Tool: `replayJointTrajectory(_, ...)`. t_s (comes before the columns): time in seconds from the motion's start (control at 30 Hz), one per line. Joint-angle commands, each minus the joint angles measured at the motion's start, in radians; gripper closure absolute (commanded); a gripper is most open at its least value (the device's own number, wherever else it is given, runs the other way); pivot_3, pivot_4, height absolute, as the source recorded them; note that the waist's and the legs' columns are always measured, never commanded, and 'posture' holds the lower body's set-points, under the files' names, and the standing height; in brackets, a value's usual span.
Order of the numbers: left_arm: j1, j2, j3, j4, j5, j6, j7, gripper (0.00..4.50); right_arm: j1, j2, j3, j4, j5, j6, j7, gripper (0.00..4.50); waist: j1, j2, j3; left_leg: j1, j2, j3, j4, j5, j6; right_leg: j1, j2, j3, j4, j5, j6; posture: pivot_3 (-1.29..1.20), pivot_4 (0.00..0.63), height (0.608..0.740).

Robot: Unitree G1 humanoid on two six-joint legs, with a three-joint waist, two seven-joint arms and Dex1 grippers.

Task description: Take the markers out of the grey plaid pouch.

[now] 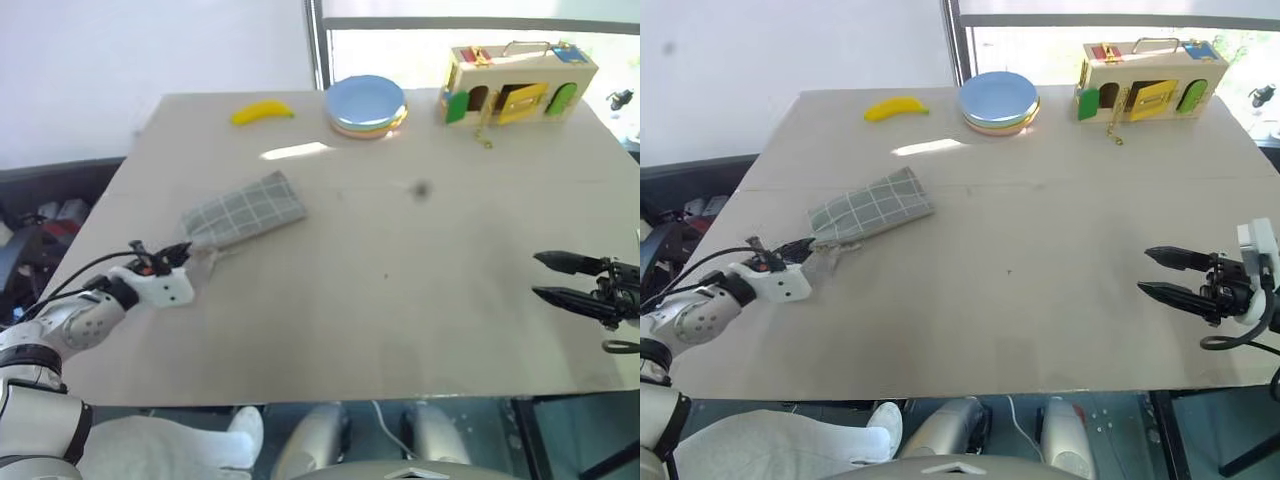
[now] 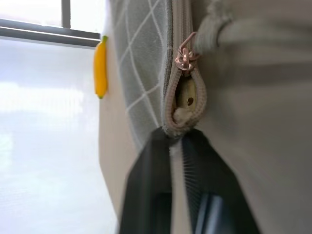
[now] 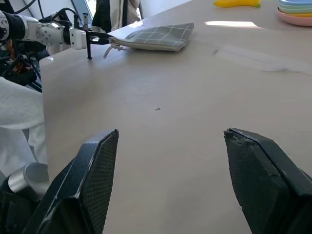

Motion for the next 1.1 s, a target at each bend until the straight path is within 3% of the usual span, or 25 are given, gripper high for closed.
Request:
replayJointTrajectory(0.03, -0.024, -0.034, -0.026, -0.011, 0.006, -0.014, 0.038, 4.45, 0.0, -0.008, -0.034, -0.015, 0.013, -0.015, 0.008, 0.95, 0.005, 0.0, 0.0, 0.0, 0.0, 0.0, 0.0, 0.0, 0.0, 0.0, 0.0, 0.0, 0.0, 0.0, 0.0, 0.0, 0.15, 0.74)
replayJointTrajectory(0.17, -0.047, -0.068, -0.02, -0.04, -0.037, -0.056, 0.008, 4.45, -0.007, -0.001, -0.026, -0.014, 0.01, -0.022, 0.003, 0.95, 0.018, 0.0, 0.0, -0.001, 0.0, -0.001, 0.002, 0.0, 0.0, 0.0, 0.0, -0.001, 0.0, 0.0, 0.0, 0.0, 0.15, 0.74)
replayJointTrajectory(0.3, -0.063, -0.158, 0.03, -0.105, -0.222, -0.088, -0.15, 4.45, -0.032, 0.016, 0.007, -0.052, -0.02, -0.028, -0.064, 0.95, 0.018, -0.001, 0.0, -0.002, -0.001, 0.0, 0.002, 0.001, -0.001, 0.0, -0.001, -0.001, 0.0, 0.0, 0.0, 0.0, 0.15, 0.74)
replayJointTrajectory(0.4, -0.046, -0.234, 0.068, -0.219, -0.391, -0.013, -0.288, 4.45, -0.052, 0.046, 0.056, -0.106, -0.069, -0.047, -0.137, 0.95, 0.009, -0.006, 0.001, -0.003, 0.0, -0.001, 0.002, 0.003, -0.004, -0.001, 0.0, 0.0, 0.0, 0.0, 0.0, 0.0, 0.15, 0.74)
replayJointTrajectory(0.53, 0.021, -0.341, 0.089, -0.541, -0.525, 0.258, -0.426, 4.45, -0.113, 0.124, 0.171, -0.243, -0.134, -0.026, -0.298, 0.95, -0.022, -0.008, 0.001, -0.011, 0.0, -0.001, 0.004, 0.004, -0.006, -0.009, 0.001, 0.001, 0.001, 0.0, 0.0, 0.0, 0.15, 0.74)
replayJointTrajectory(0.67, 0.059, -0.421, 0.092, -0.767, -0.534, 0.452, -0.482, 4.45, -0.159, 0.194, 0.278, -0.354, -0.192, 0.041, -0.456, 0.95, -0.045, -0.008, 0.002, -0.016, 0.001, -0.001, 0.009, 0.004, -0.006, -0.01, 0.001, 0.0, 0.001, 0.0, 0.0, 0.0, 0.15, 0.74)
replayJointTrajectory(0.8, 0.085, -0.507, 0.082, -0.924, -0.518, 0.621, -0.511, 4.45, -0.231, 0.25, 0.403, -0.368, -0.422, -0.026, -0.645, 0.95, -0.04, -0.009, 0.002, -0.016, 0.001, -0.002, 0.013, 0.004, -0.006, -0.009, 0.002, -0.001, 0.002, 0.0, 0.0, 0.0, 0.15, 0.74)
replayJointTrajectory(1.1, 0.096, -0.636, 0.05, -1.028, -0.479, 0.792, -0.543, 4.45, -0.318, 0.415, 0.567, -0.333, -0.659, -0.186, -0.826, 0.95, -0.038, -0.009, 0.001, -0.016, 0.0, -0.004, 0.015, 0.004, -0.006, -0.008, 0.002, -0.003, 0.002, 0.0, 0.0, 0.0, 0.15, 0.74)
